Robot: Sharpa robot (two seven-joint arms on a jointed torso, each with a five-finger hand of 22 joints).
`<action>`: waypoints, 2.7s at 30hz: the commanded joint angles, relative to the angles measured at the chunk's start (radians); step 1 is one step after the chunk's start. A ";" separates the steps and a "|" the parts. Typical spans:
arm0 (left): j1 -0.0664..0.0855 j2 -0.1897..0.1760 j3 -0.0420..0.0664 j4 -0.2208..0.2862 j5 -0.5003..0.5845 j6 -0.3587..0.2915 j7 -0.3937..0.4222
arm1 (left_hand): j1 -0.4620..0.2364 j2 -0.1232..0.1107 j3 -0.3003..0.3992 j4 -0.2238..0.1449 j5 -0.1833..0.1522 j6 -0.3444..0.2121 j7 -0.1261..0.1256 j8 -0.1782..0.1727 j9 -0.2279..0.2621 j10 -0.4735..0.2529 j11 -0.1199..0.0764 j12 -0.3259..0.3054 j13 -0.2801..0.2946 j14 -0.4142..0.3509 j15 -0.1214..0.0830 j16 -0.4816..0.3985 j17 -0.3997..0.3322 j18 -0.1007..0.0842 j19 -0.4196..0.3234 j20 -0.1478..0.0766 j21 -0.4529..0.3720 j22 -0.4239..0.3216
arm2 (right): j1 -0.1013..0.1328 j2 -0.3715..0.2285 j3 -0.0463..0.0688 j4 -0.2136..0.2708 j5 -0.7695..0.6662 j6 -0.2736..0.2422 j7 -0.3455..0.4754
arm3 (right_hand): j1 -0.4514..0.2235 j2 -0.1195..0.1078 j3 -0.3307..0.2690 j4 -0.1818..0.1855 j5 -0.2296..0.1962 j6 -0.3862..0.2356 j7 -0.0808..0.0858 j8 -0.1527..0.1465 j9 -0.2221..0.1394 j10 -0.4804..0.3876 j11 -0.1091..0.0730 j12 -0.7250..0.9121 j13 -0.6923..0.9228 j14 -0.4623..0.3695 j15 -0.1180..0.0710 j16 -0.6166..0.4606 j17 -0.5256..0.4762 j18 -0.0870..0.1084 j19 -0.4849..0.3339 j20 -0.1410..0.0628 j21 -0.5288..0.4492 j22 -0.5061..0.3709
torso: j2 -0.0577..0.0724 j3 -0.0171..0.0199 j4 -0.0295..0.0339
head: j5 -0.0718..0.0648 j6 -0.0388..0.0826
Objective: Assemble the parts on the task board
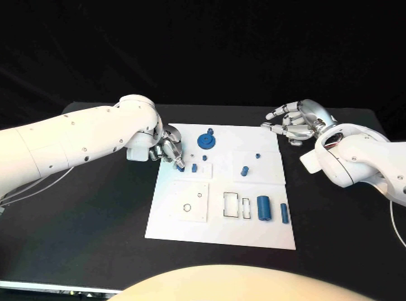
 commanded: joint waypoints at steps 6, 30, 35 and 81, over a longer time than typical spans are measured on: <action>-0.009 0.002 -0.006 0.003 -0.009 -0.007 -0.012 | -0.003 0.011 0.228 -0.233 0.004 0.007 0.002 0.002 0.002 0.007 -0.002 0.005 0.006 0.088 -0.004 0.005 0.200 -0.013 0.007 0.000 0.005 0.003 | -0.001 0.001 0.000 0.001 -0.004 0.002 0.008 | -0.006 0.001 0.004 0.000 0.004 0.008 -0.001 0.001 -0.001 -0.004 -0.004 0.000 0.000 0.065 -0.005 -0.005 0.087 0.018 -0.005 -0.003 -0.002 -0.001 | 0.000 0.0014 -0.0013 | 0.000 0.000; -0.009 0.006 -0.006 0.007 0.007 -0.030 -0.011 | -0.035 0.036 0.129 -0.189 -0.020 0.012 -0.011 0.010 0.030 0.057 -0.009 0.044 0.069 0.095 -0.005 0.017 0.224 -0.016 0.016 0.003 -0.003 0.006 | -0.001 -0.001 0.000 0.004 -0.004 0.002 0.007 | -0.005 0.001 0.005 -0.001 0.004 0.008 -0.001 0.001 -0.001 -0.004 -0.004 0.000 -0.001 0.065 -0.006 -0.005 0.088 0.018 -0.005 -0.003 -0.002 0.000 | 0.000 0.0009 -0.0007 | -0.005 0.000; -0.009 0.006 -0.006 0.004 0.007 -0.034 -0.011 | -0.037 0.035 0.095 -0.174 -0.026 0.009 -0.014 0.010 0.035 0.060 -0.011 0.042 0.069 0.095 -0.006 0.017 0.224 -0.016 0.017 0.003 -0.007 0.005 | -0.001 -0.001 0.000 0.003 -0.004 0.002 0.007 | -0.005 0.001 0.006 -0.001 0.004 0.008 -0.001 0.001 -0.002 -0.006 -0.004 -0.001 -0.003 0.064 -0.006 -0.006 0.086 0.018 -0.005 -0.003 -0.004 -0.001 | 0.000 0.0009 0.0000 | -0.005 0.000; -0.009 0.007 -0.006 -0.003 0.022 -0.017 -0.013 | -0.062 0.031 -0.105 -0.020 -0.052 0.033 -0.024 -0.020 0.032 0.063 -0.017 0.035 0.080 0.096 -0.010 0.020 0.229 -0.017 0.025 0.001 -0.023 -0.002 | -0.001 -0.001 0.000 -0.001 -0.004 0.004 0.006 | -0.004 -0.001 0.007 -0.001 0.004 0.008 -0.001 0.001 -0.002 -0.006 -0.004 -0.001 -0.003 0.064 -0.006 -0.006 0.085 0.018 -0.005 -0.003 -0.005 -0.002 | 0.000 0.0013 0.0001 | -0.005 -0.004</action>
